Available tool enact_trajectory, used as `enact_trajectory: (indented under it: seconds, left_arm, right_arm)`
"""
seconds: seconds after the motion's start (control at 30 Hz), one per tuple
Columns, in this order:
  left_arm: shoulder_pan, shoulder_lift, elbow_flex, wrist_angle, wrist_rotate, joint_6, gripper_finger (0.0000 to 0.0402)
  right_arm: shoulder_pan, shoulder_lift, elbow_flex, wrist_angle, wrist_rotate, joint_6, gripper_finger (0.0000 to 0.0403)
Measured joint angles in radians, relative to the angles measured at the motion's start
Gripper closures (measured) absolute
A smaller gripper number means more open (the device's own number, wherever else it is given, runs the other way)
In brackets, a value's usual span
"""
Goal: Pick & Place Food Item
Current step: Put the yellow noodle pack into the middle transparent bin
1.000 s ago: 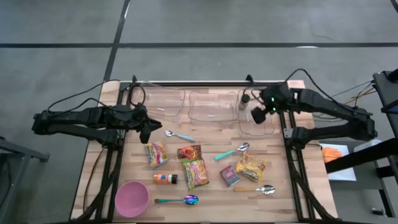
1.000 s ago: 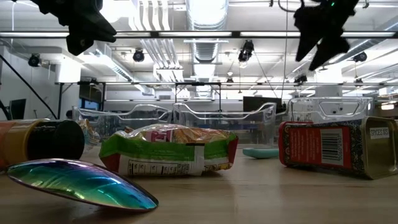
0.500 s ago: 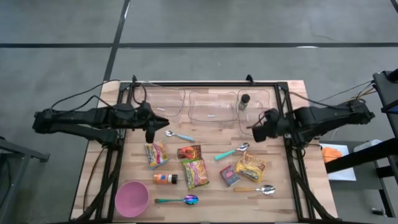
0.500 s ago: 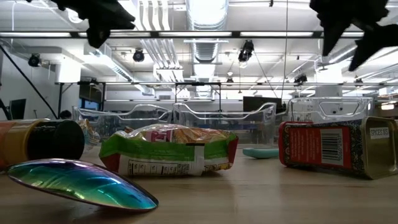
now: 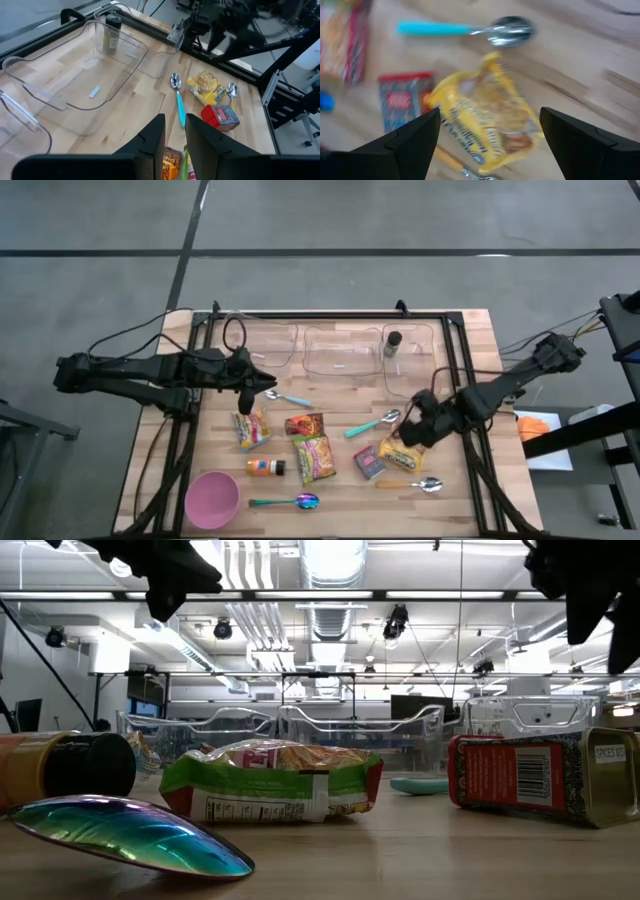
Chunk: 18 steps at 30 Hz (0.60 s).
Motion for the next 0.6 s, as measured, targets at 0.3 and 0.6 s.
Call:
enact_trajectory:
  seconds: [0.3, 0.6]
  left_arm:
    - [0.0, 0.001, 0.0, -0.002, 0.007, 0.0, 0.0316]
    - [0.0, 0.001, 0.0, -0.003, 0.013, -0.004, 0.0316]
  right_arm:
    - [-0.019, 0.181, -0.011, 0.06, 0.004, -0.041, 0.0065]
    - [-0.084, 0.331, 0.019, 0.12, 0.0, 0.016, 0.0065]
